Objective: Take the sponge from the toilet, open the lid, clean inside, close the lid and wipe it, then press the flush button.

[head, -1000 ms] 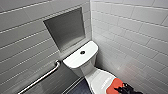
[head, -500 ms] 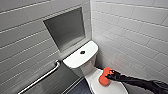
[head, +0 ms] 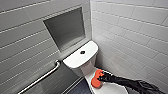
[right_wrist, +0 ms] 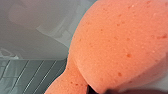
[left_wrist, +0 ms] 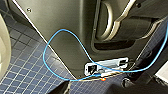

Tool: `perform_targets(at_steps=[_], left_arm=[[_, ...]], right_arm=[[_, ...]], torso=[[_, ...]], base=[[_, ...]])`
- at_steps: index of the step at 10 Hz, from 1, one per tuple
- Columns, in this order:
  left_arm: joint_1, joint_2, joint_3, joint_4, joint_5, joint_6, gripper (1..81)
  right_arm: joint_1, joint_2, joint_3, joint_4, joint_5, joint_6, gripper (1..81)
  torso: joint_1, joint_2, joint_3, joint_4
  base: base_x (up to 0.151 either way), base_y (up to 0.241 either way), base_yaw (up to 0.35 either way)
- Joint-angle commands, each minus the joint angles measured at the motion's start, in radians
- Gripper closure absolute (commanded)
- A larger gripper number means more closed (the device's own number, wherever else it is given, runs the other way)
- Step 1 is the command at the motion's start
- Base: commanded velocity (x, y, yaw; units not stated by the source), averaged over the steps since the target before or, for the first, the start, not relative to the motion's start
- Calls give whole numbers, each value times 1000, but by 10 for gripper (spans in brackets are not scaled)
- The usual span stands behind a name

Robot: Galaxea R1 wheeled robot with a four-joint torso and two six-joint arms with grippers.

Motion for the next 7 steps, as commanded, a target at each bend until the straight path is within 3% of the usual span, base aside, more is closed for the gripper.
perform_targets(at_steps=[1,4,7], left_arm=[[17,-27,2,-9,88,7,10],[21,-28,2,-11,88,7,10],[24,-28,2,-11,88,7,10]], right_arm=[[68,-6,-9,8,90,20,811],[57,-21,-70,8,156,93,811],[31,-53,-60,11,157,103,811]], torso=[[0,0,0,0],[0,0,0,0],[0,0,0,0]], base=[[0,0,0],[0,0,0],[0,0,0]])
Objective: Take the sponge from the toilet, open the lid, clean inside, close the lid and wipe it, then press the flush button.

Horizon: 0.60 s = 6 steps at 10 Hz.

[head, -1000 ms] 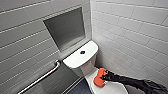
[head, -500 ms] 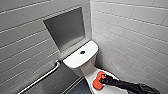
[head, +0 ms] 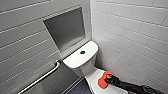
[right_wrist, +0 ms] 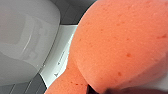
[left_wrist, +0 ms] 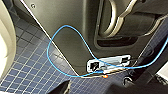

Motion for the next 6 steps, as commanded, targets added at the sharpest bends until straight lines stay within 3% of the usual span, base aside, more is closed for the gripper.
perform_targets(at_steps=[1,4,6], left_arm=[[18,-16,2,-10,87,7,10],[18,-17,4,-9,87,7,10],[18,-17,6,-9,87,7,10]], right_arm=[[74,-25,45,7,-28,8,811],[-6,-74,84,8,3,30,811],[-49,-189,271,5,33,28,811]], torso=[[0,0,0,0],[0,0,0,0],[0,0,0,0]], base=[[0,0,0],[0,0,0],[0,0,0]])
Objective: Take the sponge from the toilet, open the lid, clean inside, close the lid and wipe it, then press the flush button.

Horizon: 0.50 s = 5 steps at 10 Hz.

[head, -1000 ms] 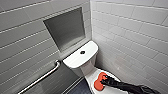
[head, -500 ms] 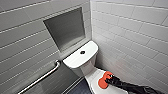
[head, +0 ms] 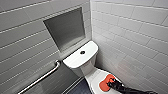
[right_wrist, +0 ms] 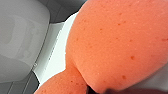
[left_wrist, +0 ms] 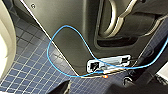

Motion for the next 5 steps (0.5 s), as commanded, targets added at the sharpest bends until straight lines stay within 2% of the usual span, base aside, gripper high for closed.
perform_targets(at_steps=[1,2,3,5], left_arm=[[19,-16,6,-9,87,7,10],[19,-14,6,-9,87,7,10],[19,-11,7,-7,87,7,10],[19,-14,6,-6,87,7,10]], right_arm=[[16,-196,330,-4,-10,2,811],[-2,-279,449,-3,31,2,811],[-27,-334,506,-1,56,2,811],[-99,-367,516,17,106,2,811]], torso=[[0,0,0,0],[0,0,0,0],[0,0,0,0],[0,0,0,0]], base=[[0,0,0],[0,0,0],[0,0,0],[0,0,0]])
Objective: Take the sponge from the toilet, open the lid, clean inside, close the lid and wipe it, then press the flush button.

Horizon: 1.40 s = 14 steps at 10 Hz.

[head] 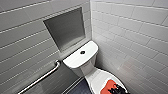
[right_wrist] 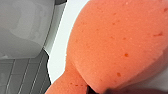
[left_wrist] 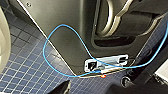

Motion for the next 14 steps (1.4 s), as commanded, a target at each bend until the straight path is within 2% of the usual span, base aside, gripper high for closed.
perform_targets(at_steps=[1,4,6,8,12,14], left_arm=[[14,-23,3,-6,88,7,10],[14,-26,6,-6,88,7,10],[14,-25,6,-6,88,7,10],[14,-23,7,-7,88,7,10],[14,-23,7,-2,88,7,10],[9,-17,9,2,88,7,10]], right_arm=[[-51,-147,127,25,102,2,811],[-115,-196,145,39,153,2,811],[-171,-255,219,38,201,2,811],[-244,-316,303,36,273,1,811],[-414,-359,386,27,400,-9,811],[-456,-378,428,22,403,-12,811]], torso=[[0,0,0,0],[0,0,0,0],[0,0,0,0],[0,0,0,0],[0,0,0,0],[0,0,0,0]], base=[[0,0,0],[0,0,0],[0,0,0],[0,0,0],[0,0,0],[0,0,0]])
